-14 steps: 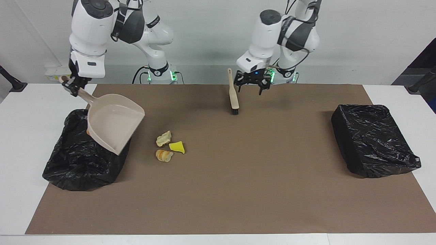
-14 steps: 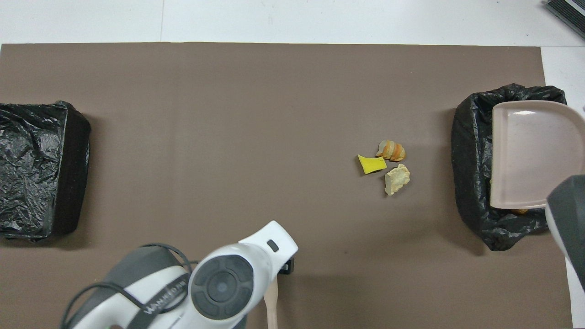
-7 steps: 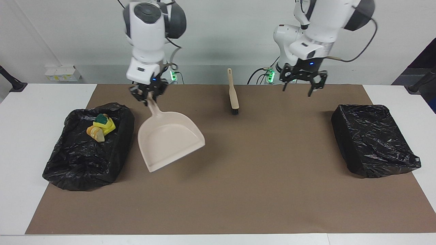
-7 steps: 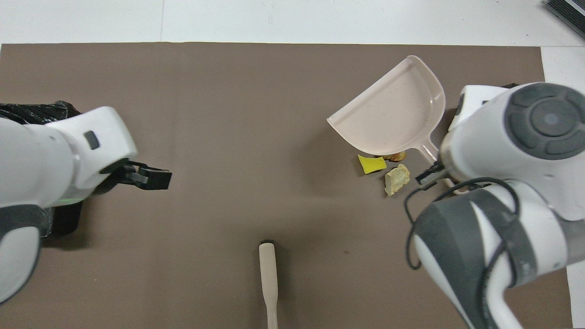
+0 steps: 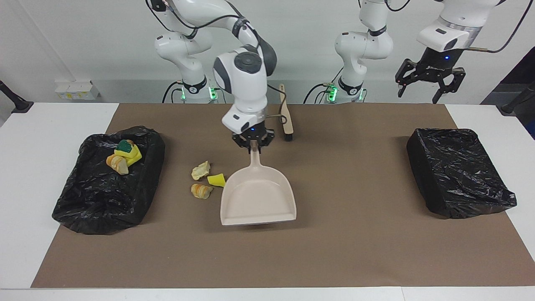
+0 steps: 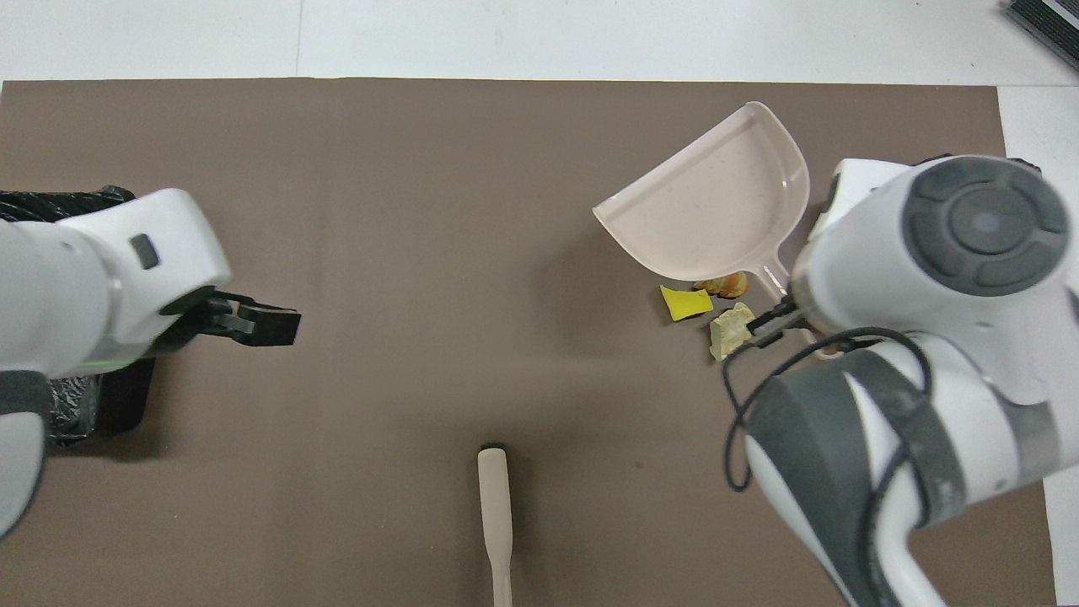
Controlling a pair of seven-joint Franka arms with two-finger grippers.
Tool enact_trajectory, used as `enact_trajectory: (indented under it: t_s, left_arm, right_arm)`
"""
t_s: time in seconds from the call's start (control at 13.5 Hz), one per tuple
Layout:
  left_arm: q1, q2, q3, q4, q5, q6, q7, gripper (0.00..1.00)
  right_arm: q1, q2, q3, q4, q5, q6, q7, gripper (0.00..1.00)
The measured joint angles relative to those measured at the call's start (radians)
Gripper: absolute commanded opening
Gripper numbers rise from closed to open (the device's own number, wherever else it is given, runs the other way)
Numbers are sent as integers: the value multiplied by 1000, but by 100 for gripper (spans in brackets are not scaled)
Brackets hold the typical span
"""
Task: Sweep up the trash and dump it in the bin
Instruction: 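Bring the dustpan back and set it down with the right gripper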
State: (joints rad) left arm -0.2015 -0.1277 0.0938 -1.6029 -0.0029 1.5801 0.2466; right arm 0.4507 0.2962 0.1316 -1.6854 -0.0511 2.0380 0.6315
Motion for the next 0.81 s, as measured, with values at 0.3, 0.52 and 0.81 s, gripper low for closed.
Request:
enact_trajectory:
  t_s: [0.3,0.52,0.81]
  left_arm:
    - [29,33,0,37,0,-19,16,100]
    - [47,39,0,45,0,-27,21,100]
    - [51,60,-1,68,0,-35,21,100]
  right_arm:
    - [106,129,0,58,1,117,141,0]
    - [117,171,-1,59,7,159,152,26]
    - [128,187,-1,47,14,176,151,100]
